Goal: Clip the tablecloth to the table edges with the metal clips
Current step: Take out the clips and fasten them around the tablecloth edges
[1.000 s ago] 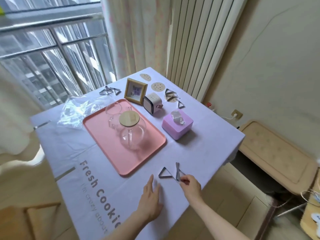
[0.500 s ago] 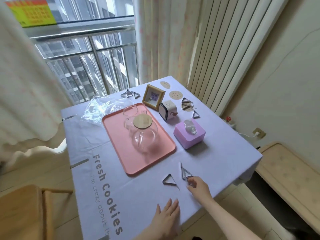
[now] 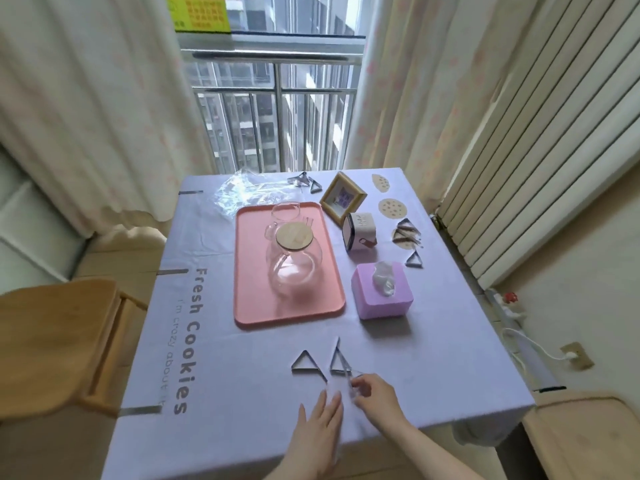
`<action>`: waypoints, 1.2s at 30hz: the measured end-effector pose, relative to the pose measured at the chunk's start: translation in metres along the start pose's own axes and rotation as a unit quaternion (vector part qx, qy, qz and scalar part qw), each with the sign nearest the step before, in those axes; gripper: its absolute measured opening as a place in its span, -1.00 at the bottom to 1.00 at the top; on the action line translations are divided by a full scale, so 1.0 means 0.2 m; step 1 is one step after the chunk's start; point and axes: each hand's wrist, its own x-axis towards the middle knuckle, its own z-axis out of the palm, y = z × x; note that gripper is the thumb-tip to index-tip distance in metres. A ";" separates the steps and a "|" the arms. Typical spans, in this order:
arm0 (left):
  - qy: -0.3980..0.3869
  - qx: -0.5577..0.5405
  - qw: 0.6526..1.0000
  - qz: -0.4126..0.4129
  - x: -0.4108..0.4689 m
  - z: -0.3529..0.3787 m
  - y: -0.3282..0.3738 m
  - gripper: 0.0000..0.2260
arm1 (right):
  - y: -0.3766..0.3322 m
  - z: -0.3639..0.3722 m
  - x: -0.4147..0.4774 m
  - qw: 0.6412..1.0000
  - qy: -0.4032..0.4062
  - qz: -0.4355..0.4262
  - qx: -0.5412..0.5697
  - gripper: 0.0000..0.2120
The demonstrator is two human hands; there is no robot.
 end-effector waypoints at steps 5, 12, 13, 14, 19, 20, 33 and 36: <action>0.075 -0.001 0.996 -0.043 -0.04 0.20 0.03 -0.06 | 0.04 0.01 -0.01 0.999 0.010 -0.018 -0.026 -0.68; 0.057 0.031 0.998 -0.013 -0.14 0.18 0.08 -0.29 | 0.08 0.03 -0.16 0.991 0.070 -0.006 0.116 -0.67; 0.041 0.039 0.998 0.009 -0.14 0.17 0.09 -0.15 | 0.09 0.03 -0.18 0.988 0.066 0.000 0.139 -0.71; 0.033 0.019 0.999 0.018 -0.14 0.16 0.09 -0.09 | 0.10 0.05 -0.21 0.986 0.061 0.001 0.154 -0.75; 0.024 -0.018 1.000 -0.007 -0.19 0.11 0.16 -0.17 | 0.17 0.10 -0.28 0.986 0.049 -0.016 0.157 -0.67; -0.016 -0.010 1.000 0.008 -0.20 0.13 0.16 -0.24 | 0.19 0.11 -0.29 0.987 0.051 -0.023 0.148 -0.69; 0.056 -0.651 0.696 -0.298 -0.12 -0.04 0.22 -0.88 | 0.26 0.21 -0.39 0.982 0.024 -0.017 0.187 -0.77; 0.026 -0.623 0.712 -0.323 -0.10 -0.01 0.21 -0.85 | 0.27 0.25 -0.43 0.981 0.026 -0.007 0.193 -0.82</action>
